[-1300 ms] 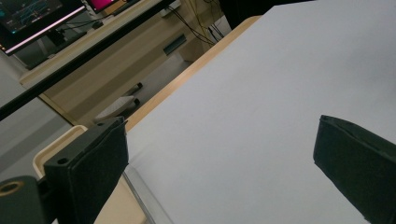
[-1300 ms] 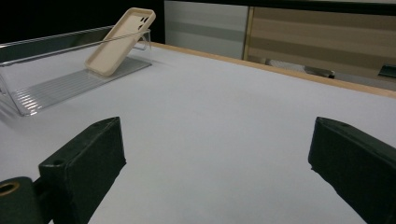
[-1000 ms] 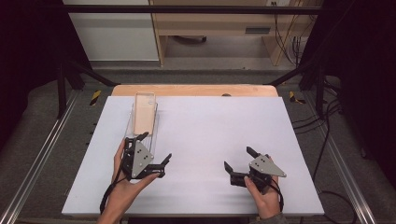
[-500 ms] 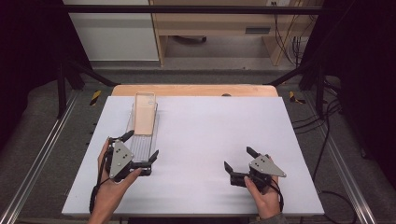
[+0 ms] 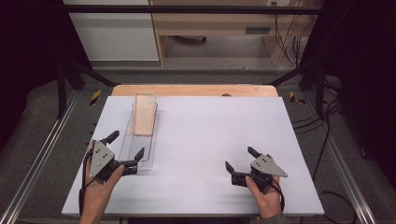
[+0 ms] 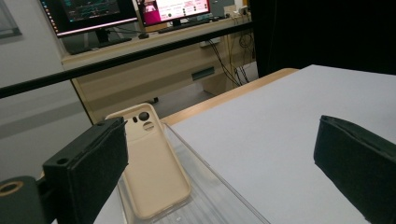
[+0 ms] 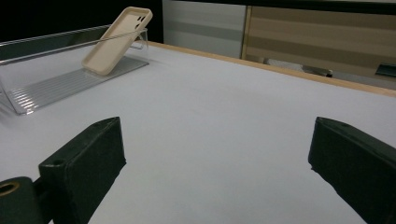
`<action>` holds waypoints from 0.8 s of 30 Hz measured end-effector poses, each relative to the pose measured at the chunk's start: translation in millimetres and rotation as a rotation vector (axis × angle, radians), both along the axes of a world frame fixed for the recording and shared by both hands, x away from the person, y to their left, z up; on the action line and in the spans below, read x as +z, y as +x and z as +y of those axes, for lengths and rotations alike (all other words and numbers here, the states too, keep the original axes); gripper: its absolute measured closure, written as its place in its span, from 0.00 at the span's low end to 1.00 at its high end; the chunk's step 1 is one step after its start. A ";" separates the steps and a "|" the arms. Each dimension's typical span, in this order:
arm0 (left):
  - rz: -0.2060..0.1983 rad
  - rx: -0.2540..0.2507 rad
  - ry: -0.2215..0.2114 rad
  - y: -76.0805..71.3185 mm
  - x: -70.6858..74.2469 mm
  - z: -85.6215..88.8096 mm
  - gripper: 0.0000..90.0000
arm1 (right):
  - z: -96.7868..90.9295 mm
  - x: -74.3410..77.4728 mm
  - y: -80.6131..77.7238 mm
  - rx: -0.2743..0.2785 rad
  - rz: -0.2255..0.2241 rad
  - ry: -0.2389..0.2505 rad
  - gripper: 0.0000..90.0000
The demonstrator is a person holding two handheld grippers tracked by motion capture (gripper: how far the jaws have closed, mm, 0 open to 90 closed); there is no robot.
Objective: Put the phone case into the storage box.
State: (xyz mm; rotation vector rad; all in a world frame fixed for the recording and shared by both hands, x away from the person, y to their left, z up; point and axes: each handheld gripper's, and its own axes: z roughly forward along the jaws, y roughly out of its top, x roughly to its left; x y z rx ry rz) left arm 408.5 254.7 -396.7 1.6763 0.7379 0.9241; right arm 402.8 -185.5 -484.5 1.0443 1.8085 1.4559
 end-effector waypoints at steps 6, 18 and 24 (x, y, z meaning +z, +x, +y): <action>-0.022 0.018 -0.045 -2.2 4.9 12.9 0.03 | 0.4 -0.2 0.0 0.001 0.002 -0.001 0.04; -0.028 0.056 -0.106 -4.1 5.3 37.1 0.03 | 0.6 -0.4 -0.1 0.001 0.002 -0.002 0.04; -0.037 0.064 -0.131 -5.5 5.0 45.4 0.03 | 0.7 -0.5 0.0 0.001 0.002 -0.004 0.04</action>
